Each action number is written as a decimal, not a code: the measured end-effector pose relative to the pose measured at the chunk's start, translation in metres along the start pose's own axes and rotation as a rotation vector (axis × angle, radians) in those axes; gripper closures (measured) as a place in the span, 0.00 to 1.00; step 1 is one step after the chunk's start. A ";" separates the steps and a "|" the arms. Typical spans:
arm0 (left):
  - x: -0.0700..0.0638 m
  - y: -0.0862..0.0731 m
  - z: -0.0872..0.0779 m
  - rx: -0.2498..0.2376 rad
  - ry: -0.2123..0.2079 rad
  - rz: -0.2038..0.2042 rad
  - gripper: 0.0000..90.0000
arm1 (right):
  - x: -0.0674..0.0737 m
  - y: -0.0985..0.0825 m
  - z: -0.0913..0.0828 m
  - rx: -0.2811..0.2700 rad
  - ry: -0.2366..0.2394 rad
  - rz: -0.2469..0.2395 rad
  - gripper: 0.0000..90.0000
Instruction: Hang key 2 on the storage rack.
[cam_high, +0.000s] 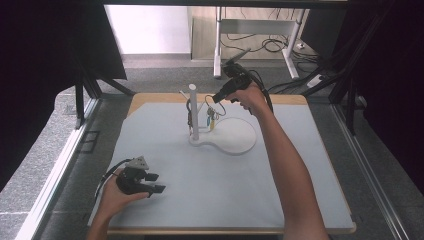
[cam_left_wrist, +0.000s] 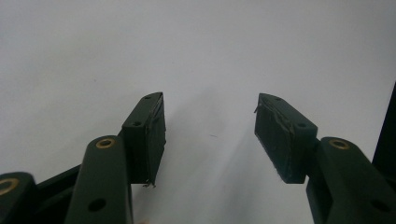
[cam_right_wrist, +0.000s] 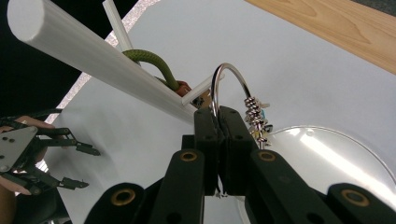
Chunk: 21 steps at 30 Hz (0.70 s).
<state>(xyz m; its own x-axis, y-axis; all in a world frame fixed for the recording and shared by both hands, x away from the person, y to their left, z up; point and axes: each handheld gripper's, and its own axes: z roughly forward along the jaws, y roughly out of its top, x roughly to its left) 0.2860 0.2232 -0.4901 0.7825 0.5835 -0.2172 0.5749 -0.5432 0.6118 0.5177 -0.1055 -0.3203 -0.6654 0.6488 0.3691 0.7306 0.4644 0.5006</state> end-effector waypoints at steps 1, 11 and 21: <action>0.000 0.000 0.000 0.005 0.001 0.007 0.48 | 0.000 0.000 0.000 -0.001 -0.002 -0.002 0.97; 0.000 0.000 -0.001 0.006 0.000 0.007 0.48 | 0.002 0.003 0.007 -0.002 0.006 -0.005 0.97; 0.000 0.000 -0.001 -0.003 0.000 -0.002 0.48 | 0.009 0.003 0.018 0.014 0.014 -0.019 0.97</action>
<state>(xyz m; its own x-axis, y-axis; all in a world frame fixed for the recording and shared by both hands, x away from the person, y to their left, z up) 0.2853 0.2236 -0.4894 0.7813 0.5848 -0.2181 0.5758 -0.5406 0.6134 0.5174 -0.0874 -0.3297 -0.6811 0.6316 0.3704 0.7198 0.4851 0.4965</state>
